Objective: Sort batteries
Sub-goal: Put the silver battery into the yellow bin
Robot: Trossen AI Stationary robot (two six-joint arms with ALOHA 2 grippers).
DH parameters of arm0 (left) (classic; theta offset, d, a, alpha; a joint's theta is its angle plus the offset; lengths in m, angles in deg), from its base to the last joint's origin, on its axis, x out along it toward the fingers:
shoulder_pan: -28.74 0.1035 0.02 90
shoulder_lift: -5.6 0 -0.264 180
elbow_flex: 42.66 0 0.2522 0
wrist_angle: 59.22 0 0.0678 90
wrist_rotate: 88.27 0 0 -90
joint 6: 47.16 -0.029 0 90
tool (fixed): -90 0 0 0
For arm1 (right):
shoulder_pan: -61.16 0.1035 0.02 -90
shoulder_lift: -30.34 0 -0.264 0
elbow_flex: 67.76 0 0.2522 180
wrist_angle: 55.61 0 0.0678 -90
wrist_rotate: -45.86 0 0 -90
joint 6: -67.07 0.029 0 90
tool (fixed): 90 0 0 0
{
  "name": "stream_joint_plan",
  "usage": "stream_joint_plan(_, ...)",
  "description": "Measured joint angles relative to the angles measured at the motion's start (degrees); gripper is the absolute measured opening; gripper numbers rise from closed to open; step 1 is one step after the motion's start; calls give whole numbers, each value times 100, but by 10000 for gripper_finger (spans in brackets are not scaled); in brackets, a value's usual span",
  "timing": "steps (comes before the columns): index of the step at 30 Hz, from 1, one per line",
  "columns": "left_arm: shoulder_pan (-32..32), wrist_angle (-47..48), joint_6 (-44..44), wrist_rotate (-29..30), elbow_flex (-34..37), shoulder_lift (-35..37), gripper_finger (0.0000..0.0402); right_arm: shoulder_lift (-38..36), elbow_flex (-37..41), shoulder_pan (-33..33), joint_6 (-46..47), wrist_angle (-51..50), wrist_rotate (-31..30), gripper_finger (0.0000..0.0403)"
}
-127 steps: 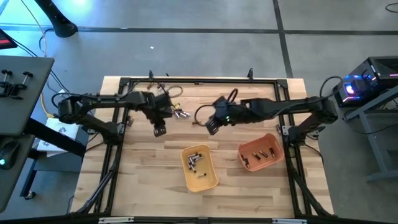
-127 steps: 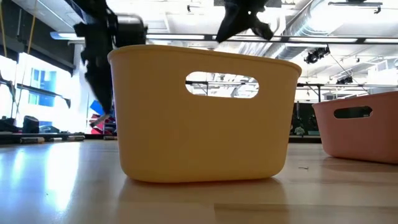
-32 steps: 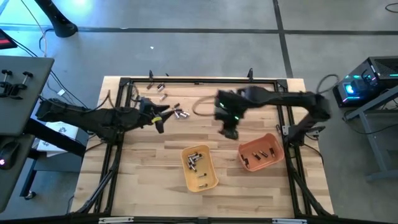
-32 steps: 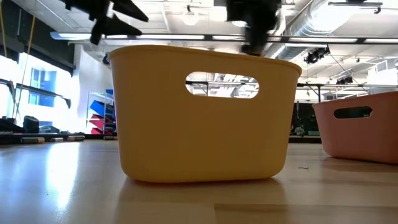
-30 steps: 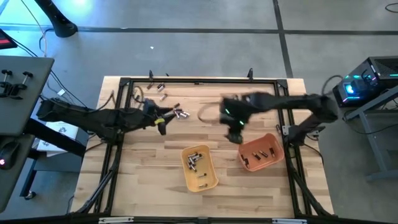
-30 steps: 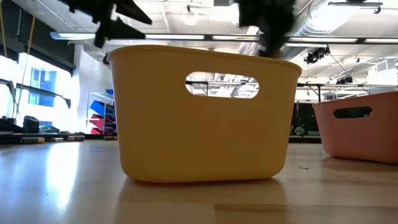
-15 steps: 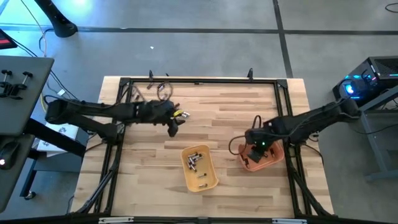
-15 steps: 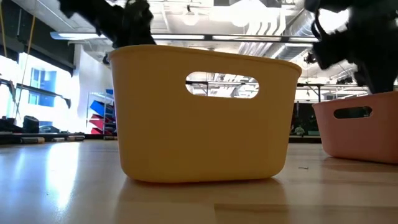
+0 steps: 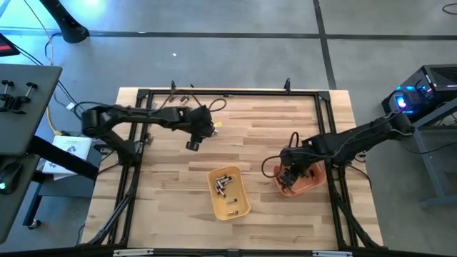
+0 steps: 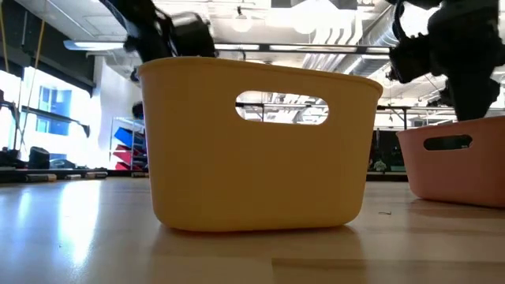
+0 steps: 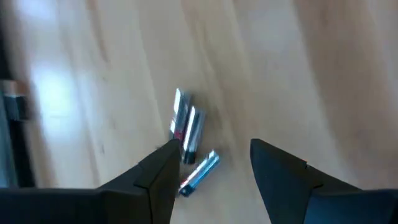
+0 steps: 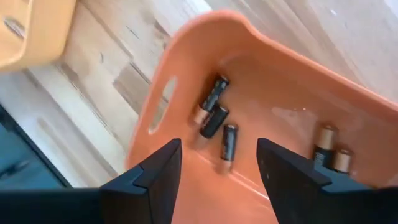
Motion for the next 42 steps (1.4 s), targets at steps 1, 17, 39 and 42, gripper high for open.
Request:
stream_joint_plan(1, 72, 78, -133, -20, 0, -161, 185, 0, -1, -11, 35, 39, -30, 203)
stream_joint_plan(17, 527, 523, -798, 341, -696, -1221, 156, 2, 10, -74, 494, 887, -494, 204)
stream_joint_plan(39, 954, 832, -1371, -11, -743, -1743, 146, 4, 14, -74, 540, 1059, -734, 204)
stream_joint_plan(42, 893, 1094, -1122, -47, -743, -1756, 96, 4, 14, -74, 577, 1088, -734, 204)
